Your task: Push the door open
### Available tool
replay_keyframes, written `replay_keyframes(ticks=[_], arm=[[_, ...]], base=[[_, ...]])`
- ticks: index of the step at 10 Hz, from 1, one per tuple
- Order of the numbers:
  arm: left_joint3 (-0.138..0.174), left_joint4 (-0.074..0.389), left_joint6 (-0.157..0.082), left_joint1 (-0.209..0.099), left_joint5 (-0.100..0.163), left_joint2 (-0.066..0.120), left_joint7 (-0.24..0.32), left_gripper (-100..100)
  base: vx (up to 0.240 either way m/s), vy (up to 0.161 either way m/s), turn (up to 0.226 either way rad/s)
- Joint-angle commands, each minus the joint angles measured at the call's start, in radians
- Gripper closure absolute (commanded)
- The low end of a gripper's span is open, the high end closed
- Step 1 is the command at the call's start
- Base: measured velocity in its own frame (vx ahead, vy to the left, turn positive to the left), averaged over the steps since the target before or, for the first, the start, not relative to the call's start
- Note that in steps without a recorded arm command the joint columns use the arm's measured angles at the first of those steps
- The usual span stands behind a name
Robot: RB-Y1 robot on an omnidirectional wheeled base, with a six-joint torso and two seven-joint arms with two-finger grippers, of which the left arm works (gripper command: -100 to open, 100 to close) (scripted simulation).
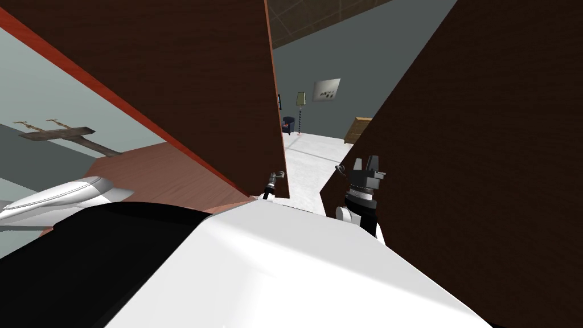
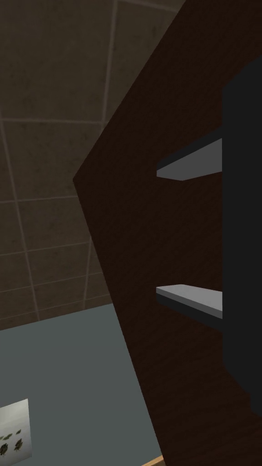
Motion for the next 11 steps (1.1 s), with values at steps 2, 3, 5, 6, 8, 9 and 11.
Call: replay_keyframes(ticks=[2, 3, 5, 6, 8, 9, 11], arm=[[0.024, -0.003, -0.007, -0.007, 0.008, -0.023, -0.016, 100], [0.033, -0.003, -0.006, -0.007, 0.011, -0.037, -0.022, 100], [0.047, -0.005, -0.005, -0.007, 0.015, -0.062, -0.03, 100], [0.056, 0.011, -0.01, -0.009, 0.02, -0.04, -0.03, 100], [0.077, 0.009, -0.011, -0.011, 0.03, -0.014, -0.039, 100], [0.085, 0.008, -0.011, -0.011, 0.033, -0.007, -0.042, 100], [0.093, 0.007, -0.011, -0.011, 0.036, 0.001, -0.045, 100]], base=[[0.167, -0.076, 0.08], [0.157, -0.059, 0.09], [0.164, -0.055, 0.069], [0.066, -0.02, 0.051], [0.144, 0.006, 0.026], [0.169, 0.001, 0.021], [0.155, -0.014, 0.018]])
